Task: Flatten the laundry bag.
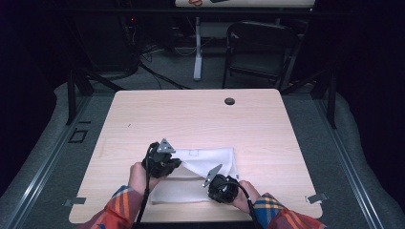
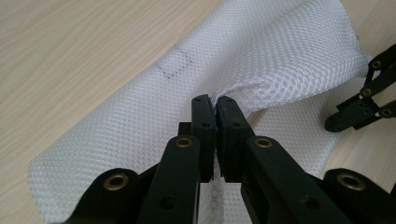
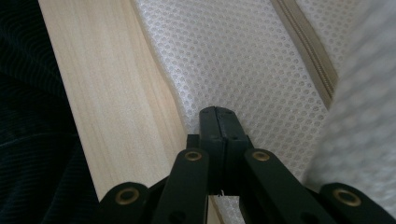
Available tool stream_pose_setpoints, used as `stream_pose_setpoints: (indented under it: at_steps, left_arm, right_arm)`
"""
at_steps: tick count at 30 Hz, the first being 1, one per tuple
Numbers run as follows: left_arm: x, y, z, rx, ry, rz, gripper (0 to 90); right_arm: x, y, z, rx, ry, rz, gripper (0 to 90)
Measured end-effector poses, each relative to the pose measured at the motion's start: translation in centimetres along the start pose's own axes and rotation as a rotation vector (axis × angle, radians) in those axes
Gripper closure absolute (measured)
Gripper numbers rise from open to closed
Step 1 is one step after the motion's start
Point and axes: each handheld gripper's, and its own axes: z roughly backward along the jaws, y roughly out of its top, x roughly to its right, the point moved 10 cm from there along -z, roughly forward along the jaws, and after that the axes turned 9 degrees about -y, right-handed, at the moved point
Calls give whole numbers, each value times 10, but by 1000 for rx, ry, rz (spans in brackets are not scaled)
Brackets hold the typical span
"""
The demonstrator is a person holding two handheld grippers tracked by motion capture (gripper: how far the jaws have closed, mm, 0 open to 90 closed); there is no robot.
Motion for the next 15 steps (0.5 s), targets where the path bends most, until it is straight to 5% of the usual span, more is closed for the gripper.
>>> stream_pose_setpoints:
  at_steps: [15]
  left_arm:
    - [-12,29,5,38,36,-13,868]
  right_arm:
    - [-1,-1,0,-3,9,0,900]
